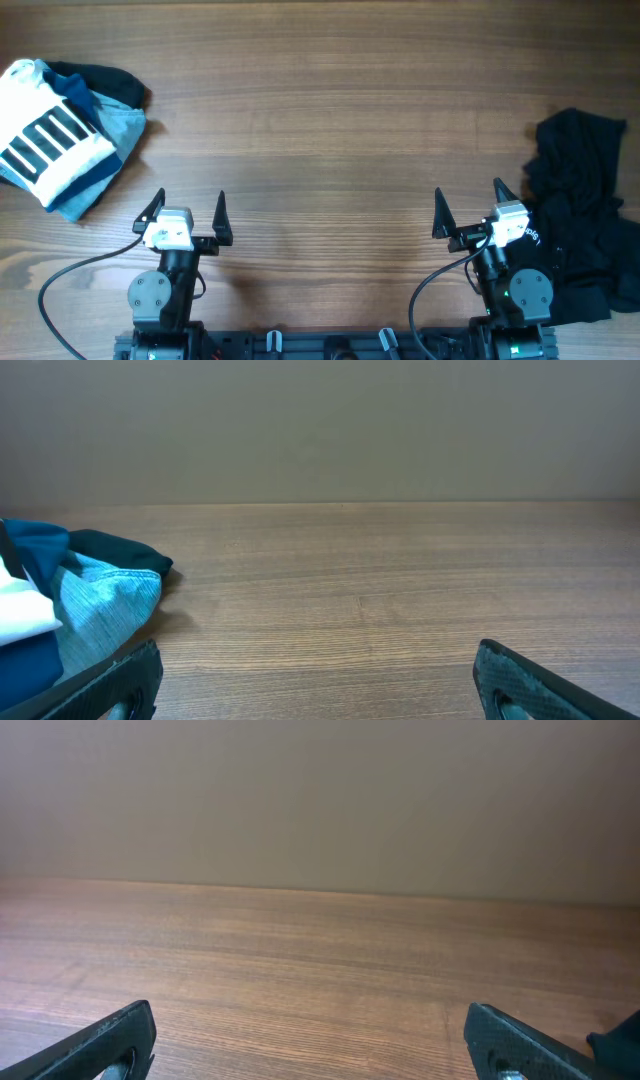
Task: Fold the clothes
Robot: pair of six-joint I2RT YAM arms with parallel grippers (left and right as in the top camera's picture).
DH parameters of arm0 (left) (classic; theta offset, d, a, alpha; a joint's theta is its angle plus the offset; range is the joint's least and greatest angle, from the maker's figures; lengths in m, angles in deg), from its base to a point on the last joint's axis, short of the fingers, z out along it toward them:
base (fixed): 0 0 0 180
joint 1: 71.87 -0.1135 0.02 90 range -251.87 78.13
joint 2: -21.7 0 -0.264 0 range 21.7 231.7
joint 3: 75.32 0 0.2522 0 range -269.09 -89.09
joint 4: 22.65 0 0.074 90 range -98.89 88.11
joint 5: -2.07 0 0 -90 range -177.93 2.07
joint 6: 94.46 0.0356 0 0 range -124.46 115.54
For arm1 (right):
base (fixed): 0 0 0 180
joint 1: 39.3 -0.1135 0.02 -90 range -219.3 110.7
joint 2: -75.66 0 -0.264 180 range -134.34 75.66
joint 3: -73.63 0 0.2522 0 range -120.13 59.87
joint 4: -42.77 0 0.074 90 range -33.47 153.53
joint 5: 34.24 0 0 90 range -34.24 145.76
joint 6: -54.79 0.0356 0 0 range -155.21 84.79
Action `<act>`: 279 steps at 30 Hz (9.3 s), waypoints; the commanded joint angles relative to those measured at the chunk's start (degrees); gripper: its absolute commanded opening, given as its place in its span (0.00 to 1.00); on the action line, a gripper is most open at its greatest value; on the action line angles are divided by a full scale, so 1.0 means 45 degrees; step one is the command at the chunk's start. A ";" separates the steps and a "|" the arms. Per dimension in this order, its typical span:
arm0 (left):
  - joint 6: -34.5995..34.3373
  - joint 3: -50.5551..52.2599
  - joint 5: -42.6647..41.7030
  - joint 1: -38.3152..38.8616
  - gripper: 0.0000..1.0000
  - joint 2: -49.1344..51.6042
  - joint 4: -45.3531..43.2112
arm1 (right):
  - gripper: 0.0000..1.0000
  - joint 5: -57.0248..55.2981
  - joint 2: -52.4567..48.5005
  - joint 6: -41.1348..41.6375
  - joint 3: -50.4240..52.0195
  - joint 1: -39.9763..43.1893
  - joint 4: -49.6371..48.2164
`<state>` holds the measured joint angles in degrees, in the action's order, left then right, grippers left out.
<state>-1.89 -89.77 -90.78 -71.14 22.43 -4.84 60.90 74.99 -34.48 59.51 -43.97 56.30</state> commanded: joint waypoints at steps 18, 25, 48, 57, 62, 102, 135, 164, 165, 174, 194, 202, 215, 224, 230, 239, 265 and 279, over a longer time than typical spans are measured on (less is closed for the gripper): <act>0.0194 0.0083 -0.0117 -0.0049 1.00 -0.0117 0.0015 | 1.00 0.0199 -0.0078 -0.0131 0.0015 0.0078 -0.0034; 0.0194 0.0083 -0.0117 -0.0049 1.00 -0.0117 0.0015 | 1.00 0.0199 -0.0078 -0.0121 0.0015 0.0078 -0.0029; -0.2560 -0.1506 -0.0452 -0.0049 1.00 0.2074 0.1365 | 1.00 -0.2793 -0.4410 0.2613 -0.2997 0.0083 0.3385; -0.2681 -0.6771 -0.0515 -0.0049 1.00 0.8004 0.5605 | 1.00 -0.3638 -1.0831 0.4371 -0.7883 0.1098 0.8160; -0.2681 -0.6902 -0.1219 -0.0049 1.00 0.8879 0.5639 | 0.97 -0.3638 -1.2876 0.4974 -0.7917 0.2701 0.8621; -0.5887 -0.6897 -0.4085 -0.0034 0.84 1.0822 0.3036 | 1.00 0.3240 -1.3765 0.2249 -0.7946 0.3089 0.4886; -0.6358 -1.0273 -0.3109 -0.1093 0.90 1.9526 -0.6047 | 0.93 -0.0860 -1.3780 0.3915 -0.7946 0.3220 0.7732; -0.7902 -0.9802 -0.2594 -0.1661 0.04 2.1313 0.8587 | 0.94 -0.0219 -1.6208 0.6280 -0.7941 0.3220 0.9010; -0.7888 -0.9802 -0.2589 -0.1957 0.04 2.1313 0.8573 | 0.96 -0.0078 -1.6645 0.6572 -0.7941 0.3220 0.8927; -0.7611 -0.9802 -0.2579 -0.2055 0.04 2.1318 0.8403 | 0.90 0.1394 -1.9064 0.6713 -0.7941 0.3220 0.8806; -0.7606 -0.9797 -0.2579 -0.2055 0.04 2.1318 0.8694 | 0.33 0.1783 -1.9069 0.8213 -0.7465 0.3206 0.7970; -0.7480 -0.9836 -0.2715 -0.2059 0.04 2.1289 0.8932 | 0.04 0.1953 -1.9001 0.8145 -0.7310 0.3215 0.7558; -0.4852 -1.7141 -0.4556 -0.2059 0.04 1.6077 1.0992 | 0.04 0.1598 -1.7889 0.4056 -2.0070 0.3235 1.4163; -0.4998 -1.9054 -0.4197 -0.2059 0.04 1.2692 0.9777 | 0.04 0.0418 -1.6232 0.3002 -2.3139 0.3235 1.5222; -0.4998 -1.9054 -0.3934 -0.2050 0.04 1.4882 0.8490 | 0.04 0.0529 -1.8122 0.2093 -2.3134 0.3230 1.4154; -0.6941 -1.9283 -0.4022 -0.1088 0.04 2.1114 0.1127 | 0.04 0.2205 -2.2216 0.2225 -2.3139 0.2841 0.6907; -0.4430 -1.5771 -0.4726 0.1428 0.04 2.1867 1.3648 | 0.04 -0.4036 -2.2993 0.1880 -1.9176 0.3104 1.7296; -0.8364 -1.2677 -0.3939 0.3755 0.54 2.3455 0.5285 | 0.04 -0.3657 -2.2993 0.1870 -1.9088 0.3104 1.6733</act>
<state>-36.40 -147.41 -110.45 -55.06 125.12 19.21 43.75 -28.39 -27.33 -26.43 -30.09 131.95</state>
